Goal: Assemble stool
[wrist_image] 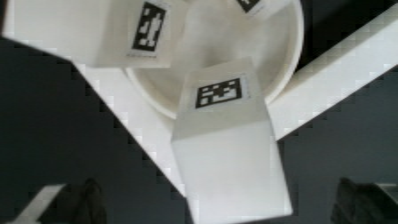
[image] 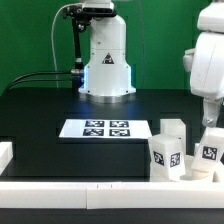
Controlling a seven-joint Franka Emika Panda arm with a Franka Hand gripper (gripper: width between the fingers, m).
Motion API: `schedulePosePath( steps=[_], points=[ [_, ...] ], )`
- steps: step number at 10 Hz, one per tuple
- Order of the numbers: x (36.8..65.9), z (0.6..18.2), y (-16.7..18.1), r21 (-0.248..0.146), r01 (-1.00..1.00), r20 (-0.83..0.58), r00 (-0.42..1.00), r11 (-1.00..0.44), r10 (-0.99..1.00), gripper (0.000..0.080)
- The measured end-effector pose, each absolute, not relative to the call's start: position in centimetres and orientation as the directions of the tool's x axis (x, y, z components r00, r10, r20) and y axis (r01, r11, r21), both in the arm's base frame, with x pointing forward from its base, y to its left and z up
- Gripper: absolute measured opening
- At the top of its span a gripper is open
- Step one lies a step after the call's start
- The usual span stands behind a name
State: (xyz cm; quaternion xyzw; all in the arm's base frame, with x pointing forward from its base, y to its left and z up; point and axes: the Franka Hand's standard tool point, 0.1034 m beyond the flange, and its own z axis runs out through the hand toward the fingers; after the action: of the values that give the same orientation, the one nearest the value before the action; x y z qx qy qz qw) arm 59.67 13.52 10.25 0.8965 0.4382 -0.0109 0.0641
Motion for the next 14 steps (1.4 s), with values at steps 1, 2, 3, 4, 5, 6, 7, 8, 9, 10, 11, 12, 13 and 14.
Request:
schedulePosePath(
  steps=[1,2,3,4,5,6,7,8,9,10,11,12,13,14],
  points=[
    [59.6,9.5,13.3,0.106,0.788,-0.080,0.615,-0.607,0.784,0.0648],
    [59.6,8.8,13.1,0.106,0.786,-0.084,0.617,-0.608,0.783,0.0648],
    [59.5,8.3,13.2,0.107,0.781,-0.086,0.623,-0.615,0.777,0.0648],
    [59.4,7.8,13.2,0.108,0.775,-0.087,0.631,-0.623,0.771,0.0648],
    [59.3,7.6,13.1,0.108,0.771,-0.089,0.637,-0.628,0.766,0.0648],
    [59.4,7.7,13.1,0.110,0.766,-0.087,0.642,-0.634,0.761,0.0648],
    [59.4,7.6,13.1,0.112,0.746,-0.084,0.665,-0.656,0.742,0.0549],
    [59.4,7.6,13.0,0.113,0.740,-0.083,0.672,-0.663,0.736,0.0549],
    [59.4,7.6,13.0,0.117,0.706,-0.078,0.708,-0.699,0.702,0.0367],
    [59.4,7.6,13.0,0.121,0.658,-0.070,0.752,-0.743,0.655,0.0334],
    [59.4,7.6,13.0,0.126,0.599,-0.061,0.801,-0.791,0.596,0.0334],
    [59.4,7.6,12.9,0.127,0.532,-0.050,0.846,-0.837,0.531,0.0334],
    [59.5,7.7,12.3,0.131,0.397,-0.030,0.918,-0.909,0.396,0.0334],
    [59.6,7.6,12.1,0.133,0.253,-0.012,0.967,-0.958,0.254,0.0334]
  ],
)
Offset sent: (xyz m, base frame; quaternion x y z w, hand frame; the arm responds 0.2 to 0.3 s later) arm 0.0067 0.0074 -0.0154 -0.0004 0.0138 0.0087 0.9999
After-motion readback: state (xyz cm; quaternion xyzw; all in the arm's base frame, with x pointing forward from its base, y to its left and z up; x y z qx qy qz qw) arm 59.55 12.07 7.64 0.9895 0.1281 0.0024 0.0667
